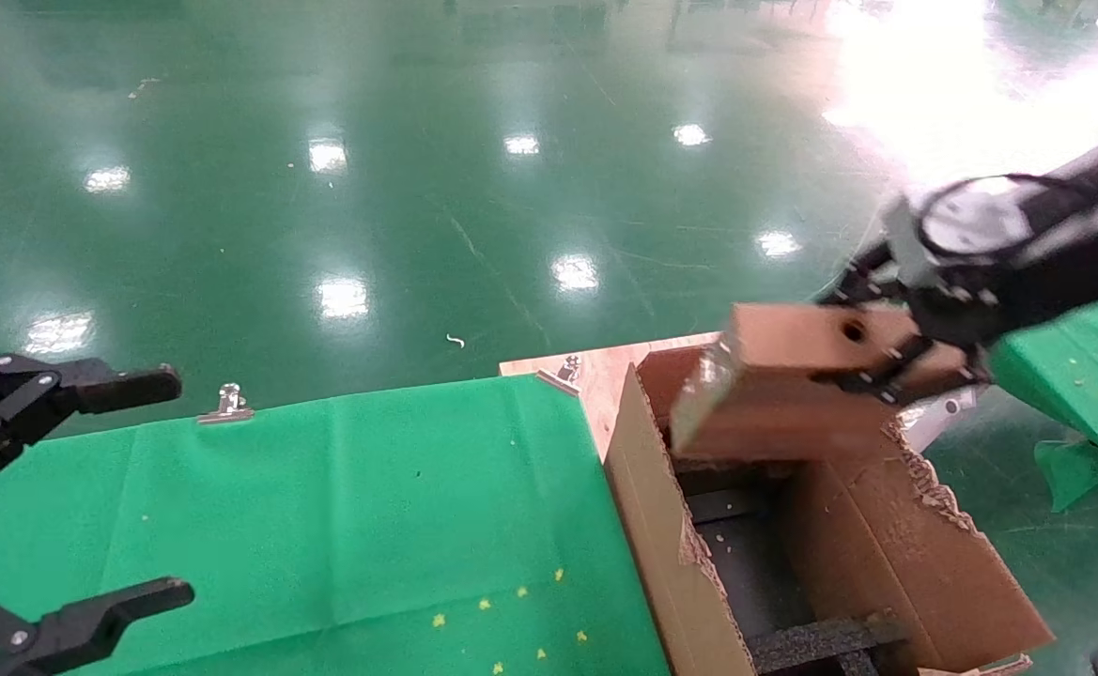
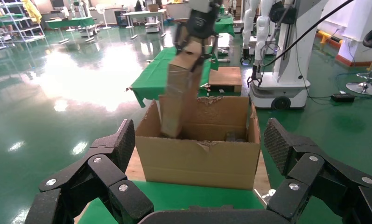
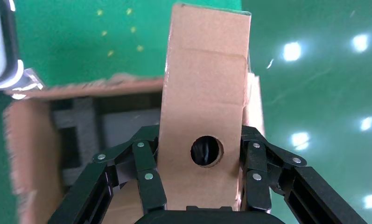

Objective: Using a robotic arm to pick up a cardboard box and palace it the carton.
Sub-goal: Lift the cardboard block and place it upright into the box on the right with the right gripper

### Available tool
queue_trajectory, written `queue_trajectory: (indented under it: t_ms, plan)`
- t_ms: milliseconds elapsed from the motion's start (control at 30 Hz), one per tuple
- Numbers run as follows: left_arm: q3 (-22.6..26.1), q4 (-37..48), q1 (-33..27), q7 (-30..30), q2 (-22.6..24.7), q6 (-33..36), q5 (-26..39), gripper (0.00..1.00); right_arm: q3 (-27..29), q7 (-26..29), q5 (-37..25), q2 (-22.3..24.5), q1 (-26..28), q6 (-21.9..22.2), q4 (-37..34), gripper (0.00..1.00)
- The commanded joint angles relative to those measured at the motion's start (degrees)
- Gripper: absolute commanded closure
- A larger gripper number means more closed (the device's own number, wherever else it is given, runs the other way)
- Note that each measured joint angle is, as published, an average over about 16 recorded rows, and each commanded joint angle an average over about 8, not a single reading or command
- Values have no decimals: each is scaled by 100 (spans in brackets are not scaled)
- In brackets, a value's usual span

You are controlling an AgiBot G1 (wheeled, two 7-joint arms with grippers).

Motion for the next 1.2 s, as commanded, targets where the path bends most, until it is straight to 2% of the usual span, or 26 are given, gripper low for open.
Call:
queue_trajectory:
  t_ms: [33, 200, 400, 800, 1000, 1200]
  plan:
    - [0, 0, 0, 0, 0, 0, 0, 0, -252, 4, 72, 243, 76, 6, 58, 100]
    - [2, 0, 0, 1, -1, -1, -1, 0, -666, -146, 196, 529, 54, 42, -118, 100]
    - [2, 1, 0, 1, -1, -2, -2, 0, -951, -304, 288, 623, -13, 80, -348, 100]
    - [2, 2, 0, 2, -1, -3, -4, 0, -989, -305, 353, 626, -40, 125, -395, 100]
    - [3, 4, -1, 3, -1, -3, -4, 0, -982, 197, 509, 729, -174, 548, -317, 100]
    - [4, 5, -2, 4, -1, -2, -5, 0, -1037, 1332, 550, 1081, -256, 1386, 217, 100]
